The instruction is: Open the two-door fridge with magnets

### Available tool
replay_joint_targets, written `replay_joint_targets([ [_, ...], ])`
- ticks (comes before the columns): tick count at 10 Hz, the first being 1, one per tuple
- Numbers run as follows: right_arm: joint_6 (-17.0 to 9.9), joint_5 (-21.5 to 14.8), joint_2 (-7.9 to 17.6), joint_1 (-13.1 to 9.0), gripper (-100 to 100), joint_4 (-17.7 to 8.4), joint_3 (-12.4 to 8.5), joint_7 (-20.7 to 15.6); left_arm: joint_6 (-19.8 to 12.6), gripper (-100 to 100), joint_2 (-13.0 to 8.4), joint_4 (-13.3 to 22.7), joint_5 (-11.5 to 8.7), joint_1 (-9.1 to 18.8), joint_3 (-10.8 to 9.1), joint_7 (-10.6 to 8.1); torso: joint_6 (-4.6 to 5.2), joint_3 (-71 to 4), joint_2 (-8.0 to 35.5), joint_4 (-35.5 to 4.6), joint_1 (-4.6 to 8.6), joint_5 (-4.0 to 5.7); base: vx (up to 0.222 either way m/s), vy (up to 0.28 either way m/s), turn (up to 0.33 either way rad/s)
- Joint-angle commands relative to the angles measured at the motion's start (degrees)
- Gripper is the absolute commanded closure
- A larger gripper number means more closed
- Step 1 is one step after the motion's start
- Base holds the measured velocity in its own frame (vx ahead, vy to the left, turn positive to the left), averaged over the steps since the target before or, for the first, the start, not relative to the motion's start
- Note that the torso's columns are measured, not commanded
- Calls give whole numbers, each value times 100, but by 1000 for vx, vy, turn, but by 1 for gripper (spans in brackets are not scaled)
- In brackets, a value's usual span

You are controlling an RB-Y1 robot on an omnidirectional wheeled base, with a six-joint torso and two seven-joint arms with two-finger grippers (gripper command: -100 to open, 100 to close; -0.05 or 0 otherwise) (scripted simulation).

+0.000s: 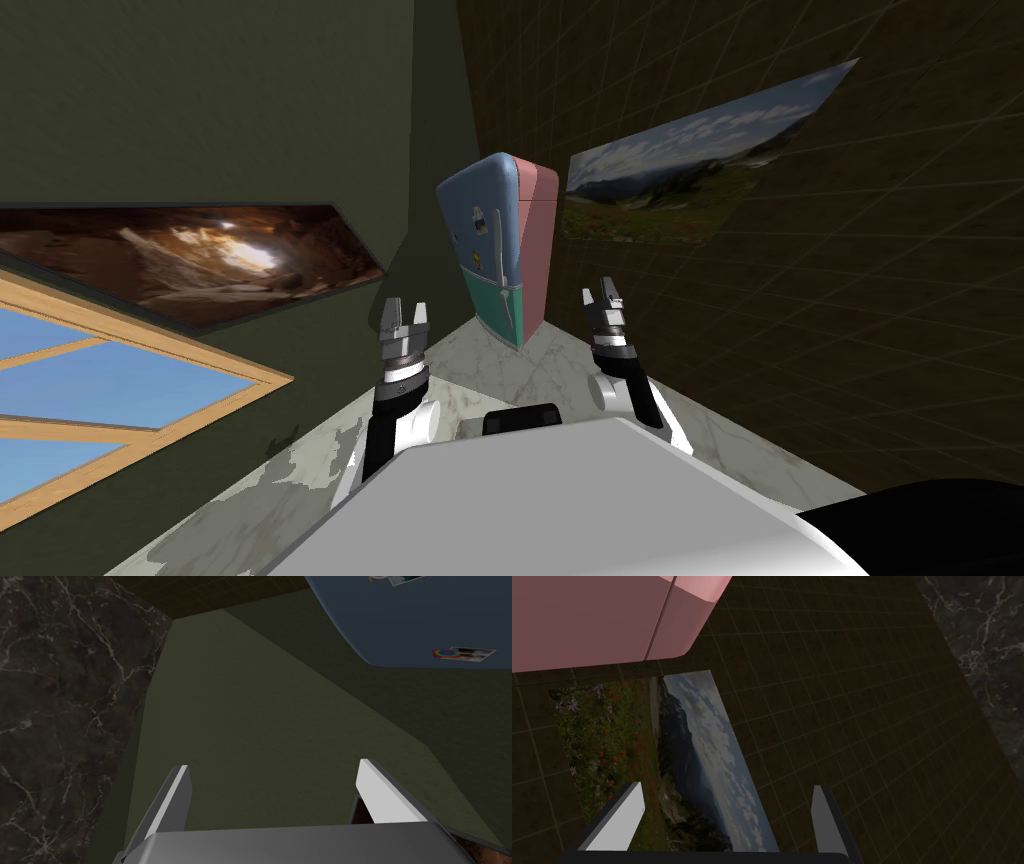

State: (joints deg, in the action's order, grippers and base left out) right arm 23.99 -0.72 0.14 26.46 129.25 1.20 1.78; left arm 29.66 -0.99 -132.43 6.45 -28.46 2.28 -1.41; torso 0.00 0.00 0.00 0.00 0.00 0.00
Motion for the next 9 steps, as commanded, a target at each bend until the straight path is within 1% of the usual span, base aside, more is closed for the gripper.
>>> replay_joint_targets([
  [1, 0, 0, 0, 0, 0, 0, 0, 0, 0, 0, 0, 0, 0, 0, 0, 0, 0, -467, 232, -235, 0, 0, 0, 0, 0],
  [3, 0, 0, 0, 0, 0, 1, 0, 0, 0, 0, 0, -1, 0, 0, 0, 0, 0, -2014, 1003, -1006, 0, 0, 0, 0, 0],
  [9, 1, 0, 0, 0, 0, 2, 0, 0, 1, 0, 0, -2, 0, 0, 0, 0, 0, -7073, 3539, -3537, 0, 0, 0, 0, 0],
])
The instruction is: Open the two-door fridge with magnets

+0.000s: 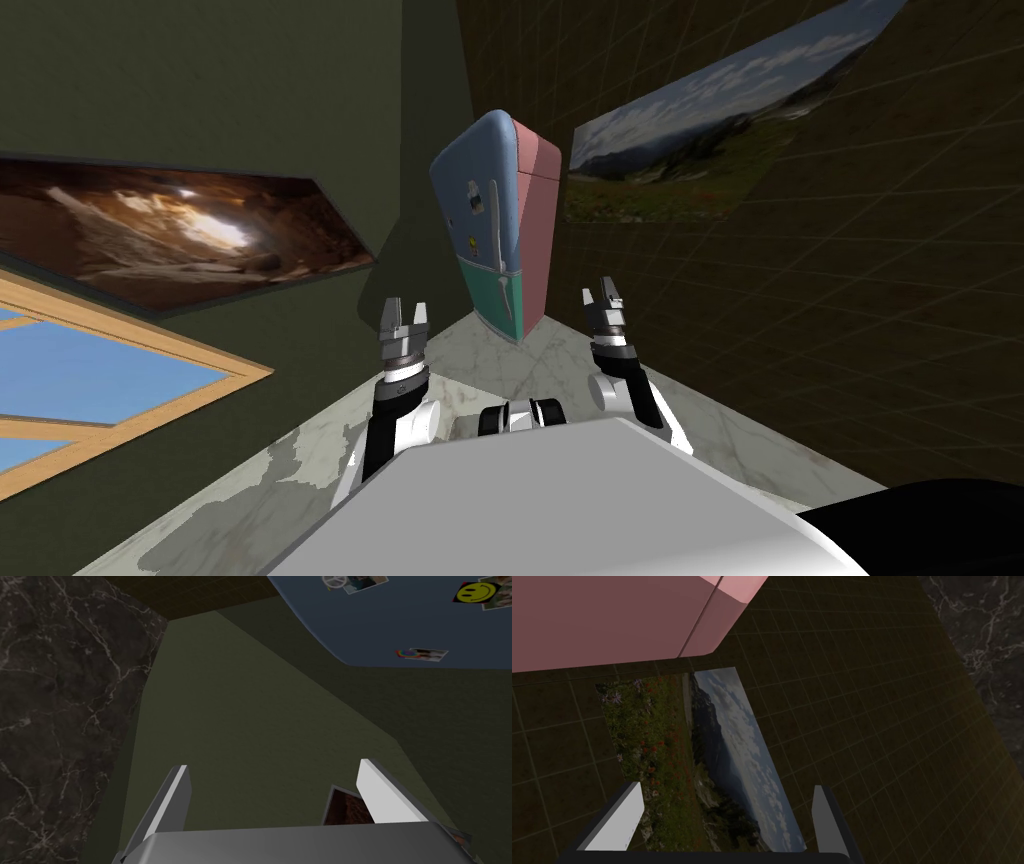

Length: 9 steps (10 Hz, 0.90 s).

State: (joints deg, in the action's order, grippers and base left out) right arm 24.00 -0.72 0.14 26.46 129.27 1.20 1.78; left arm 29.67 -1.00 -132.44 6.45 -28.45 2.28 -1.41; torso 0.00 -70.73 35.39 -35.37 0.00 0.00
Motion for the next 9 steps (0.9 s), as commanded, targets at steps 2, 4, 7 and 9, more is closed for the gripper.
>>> replay_joint_targets([
  [2, -1, 0, 0, 1, 0, -2, 0, 0, -30, -100, -285, 63, 30, 34, -4, 26, 0, -1244, 610, -611, 0, 0, 36, -14, -15],
  [4, -1, 0, 0, 2, 0, -3, 0, 0, -93, -100, -528, 198, 95, 106, -14, 82, 0, -1386, 672, -681, 4, 1, 87, -28, -37],
  [7, 0, 0, -1, 3, 0, -2, 1, 0, -232, -100, -645, 491, 236, 262, -35, 204, 0, -1397, 668, -685, 14, 4, 181, -76, -58],
  [9, 0, 0, -1, 3, 0, -2, 1, 0, -343, -100, -635, 728, 349, 389, -52, 301, 0, -1386, 686, -690, 5, 1, 202, -88, -62],
])
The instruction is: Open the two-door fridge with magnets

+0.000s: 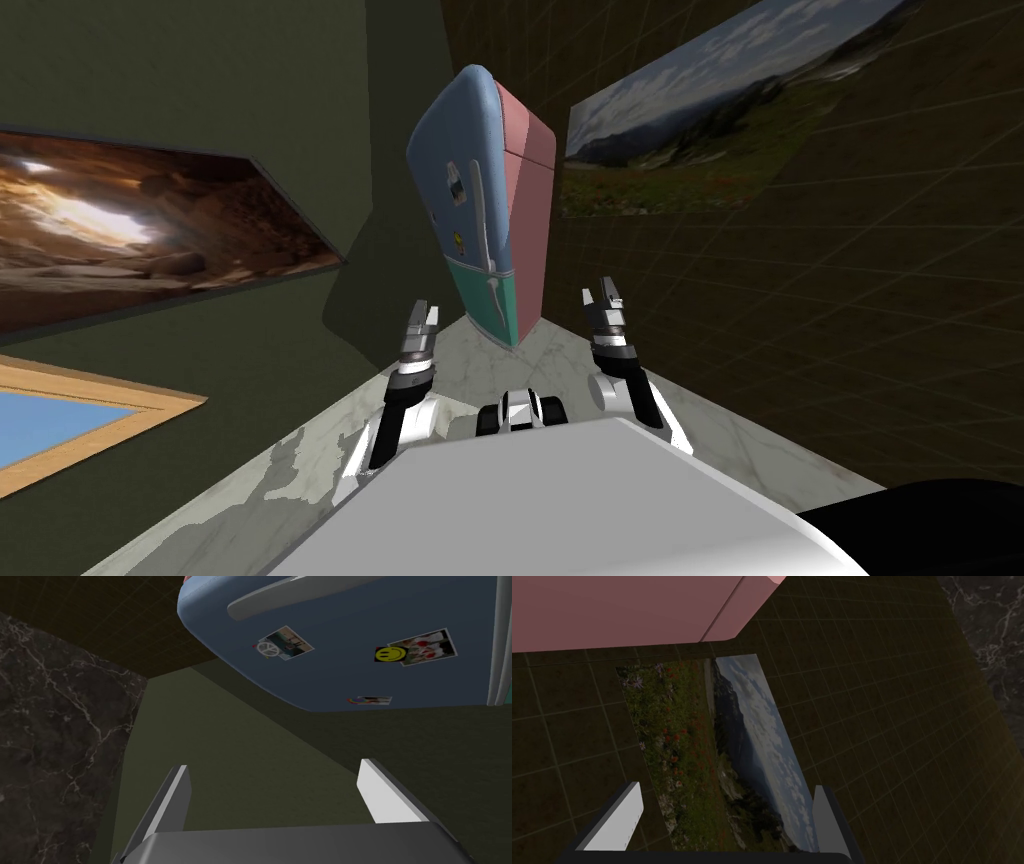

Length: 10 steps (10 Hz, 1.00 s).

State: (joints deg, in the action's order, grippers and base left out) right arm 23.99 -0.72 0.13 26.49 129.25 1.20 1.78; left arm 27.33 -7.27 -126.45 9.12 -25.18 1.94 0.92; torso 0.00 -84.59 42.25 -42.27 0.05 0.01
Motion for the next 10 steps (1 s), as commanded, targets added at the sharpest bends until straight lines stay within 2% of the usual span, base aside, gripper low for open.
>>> replay_joint_targets([
  [1, 0, 0, 0, 0, 0, 0, 0, 0, -161, -100, 3, 240, 134, 120, -26, 113, -1, 4, 7, -2, -9, -2, 214, -37, -67],
  [4, 0, 0, 0, 0, 0, 0, 0, 0, -325, -100, -42, 589, 300, 305, -50, 257, 0, 4, 8, -2, 0, 0, 208, -56, -57],
  [6, 0, 0, 0, -1, 0, 0, 0, 0, -372, -100, -102, 688, 347, 358, -57, 297, -1, 6, 12, -3, 2, 1, 151, -59, -39],
  [8, 0, 0, 0, -1, 0, 0, 0, 0, -503, -100, -305, 968, 480, 506, -77, 412, 0, 9, 14, -5, -13, -4, 174, -53, -78],
  [10, 0, 0, 0, 0, 0, 0, 0, 0, -593, -100, -418, 1161, 571, 608, -91, 491, -1, -8, -10, 4, 5, 2, 196, -76, -54],
])
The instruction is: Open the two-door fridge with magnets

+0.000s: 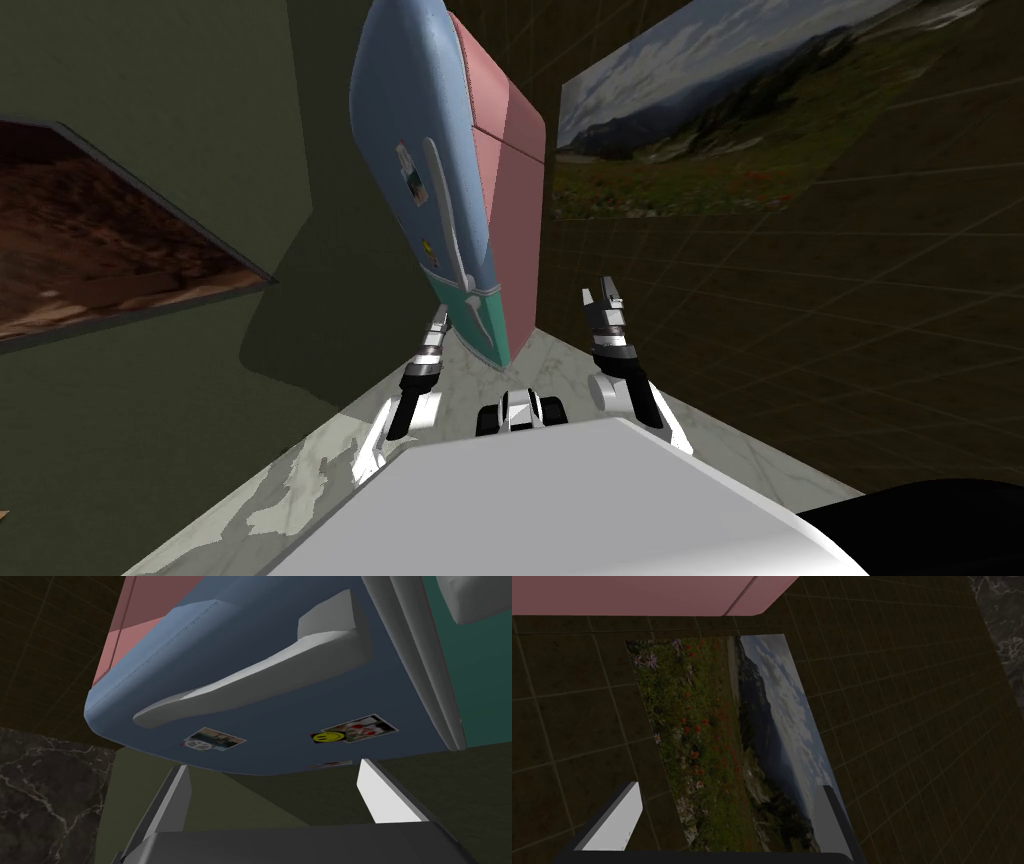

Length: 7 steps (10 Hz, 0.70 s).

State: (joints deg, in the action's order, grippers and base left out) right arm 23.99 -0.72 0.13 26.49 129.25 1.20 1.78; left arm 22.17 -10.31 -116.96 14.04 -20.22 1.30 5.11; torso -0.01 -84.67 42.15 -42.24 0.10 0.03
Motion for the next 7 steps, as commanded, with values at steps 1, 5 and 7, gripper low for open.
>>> replay_joint_targets([
  [1, 0, 0, 0, 0, 0, 0, 0, 0, -108, -100, -150, 278, 110, 147, -31, 99, 1, 5, 6, -2, -7, -2, 174, -49, -41],
  [5, 0, 0, 1, 0, 0, 0, -1, 0, -230, -100, -299, 550, 250, 281, -38, 223, 0, 11, 17, -5, -16, -5, 183, -23, -51],
  [7, 0, 0, 1, -2, 0, -1, 0, 0, -478, -100, -385, 302, 250, 257, -49, 163, 1, 31, 46, -15, -9, -3, 78, -15, -27],
])
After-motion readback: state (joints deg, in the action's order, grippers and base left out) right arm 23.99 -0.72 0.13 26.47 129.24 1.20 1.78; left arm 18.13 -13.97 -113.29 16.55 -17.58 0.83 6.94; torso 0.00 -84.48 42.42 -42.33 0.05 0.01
